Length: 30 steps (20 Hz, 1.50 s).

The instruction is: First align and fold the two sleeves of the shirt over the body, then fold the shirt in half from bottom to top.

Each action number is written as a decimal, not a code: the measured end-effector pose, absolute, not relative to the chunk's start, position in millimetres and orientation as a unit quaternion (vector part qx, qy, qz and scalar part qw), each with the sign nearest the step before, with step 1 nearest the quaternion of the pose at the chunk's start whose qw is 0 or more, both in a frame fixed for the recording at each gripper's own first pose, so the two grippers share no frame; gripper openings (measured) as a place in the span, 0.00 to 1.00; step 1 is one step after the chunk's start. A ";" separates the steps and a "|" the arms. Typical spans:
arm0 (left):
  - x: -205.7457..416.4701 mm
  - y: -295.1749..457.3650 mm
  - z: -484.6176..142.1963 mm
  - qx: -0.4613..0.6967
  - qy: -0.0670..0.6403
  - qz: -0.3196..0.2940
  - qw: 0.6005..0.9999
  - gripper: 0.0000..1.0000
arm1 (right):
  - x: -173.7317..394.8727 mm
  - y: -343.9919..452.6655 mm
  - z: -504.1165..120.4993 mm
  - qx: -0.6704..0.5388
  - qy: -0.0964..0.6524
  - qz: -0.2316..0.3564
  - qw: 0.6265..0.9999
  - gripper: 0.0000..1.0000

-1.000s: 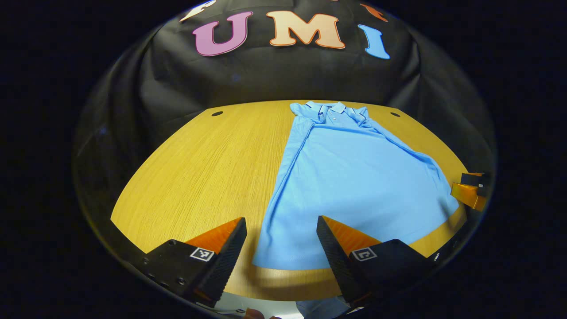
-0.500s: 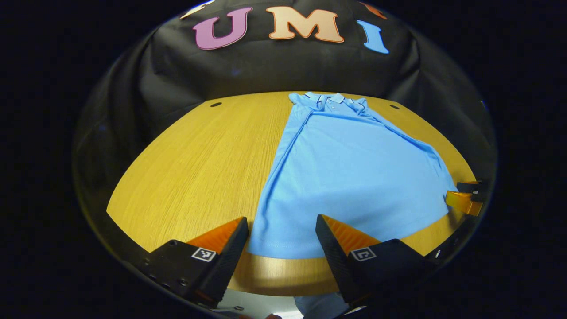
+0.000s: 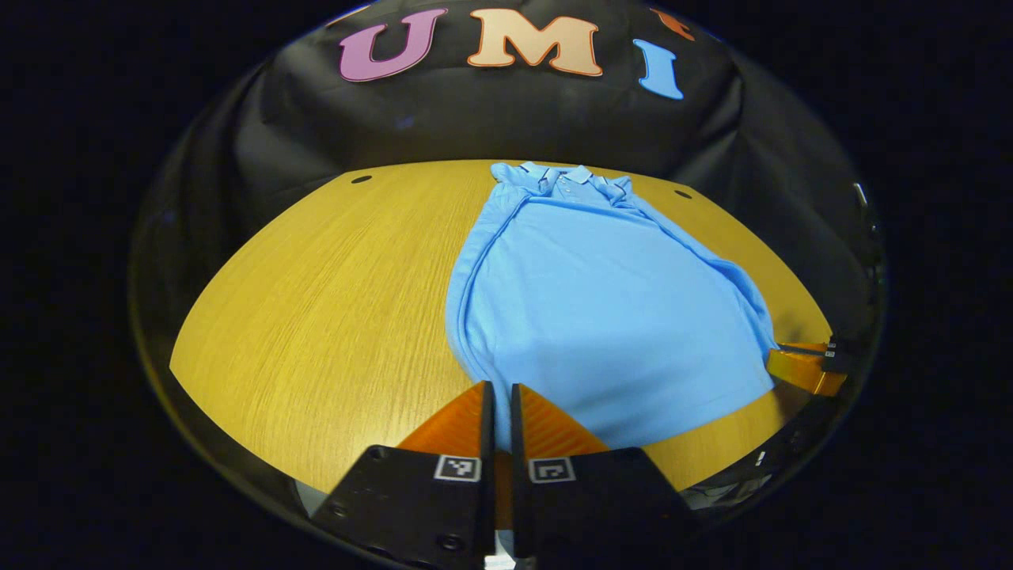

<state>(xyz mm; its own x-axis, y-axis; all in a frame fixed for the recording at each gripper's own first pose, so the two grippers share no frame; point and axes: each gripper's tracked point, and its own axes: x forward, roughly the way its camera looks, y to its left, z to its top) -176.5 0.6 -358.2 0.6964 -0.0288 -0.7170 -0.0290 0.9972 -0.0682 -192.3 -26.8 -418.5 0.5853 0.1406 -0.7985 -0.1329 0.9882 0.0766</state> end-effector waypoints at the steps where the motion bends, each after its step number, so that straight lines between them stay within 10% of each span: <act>1: -176.9 0.5 -359.0 -0.040 0.389 0.004 0.920 0.01 | -192.8 -21.8 -417.5 0.015 0.450 0.077 0.890 0.13; 30: -5.2 14.4 -245.7 -0.104 0.341 -0.062 0.932 0.00 | -10.6 7.7 -287.7 0.109 0.332 0.058 0.935 0.03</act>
<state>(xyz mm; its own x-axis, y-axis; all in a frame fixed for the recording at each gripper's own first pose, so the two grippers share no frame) -5.2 14.4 -245.7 0.7603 -0.1859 -0.6224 0.0444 0.9708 -0.2357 -10.6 7.7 -287.7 0.7728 0.1807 -0.6083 -0.0357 0.9695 0.2426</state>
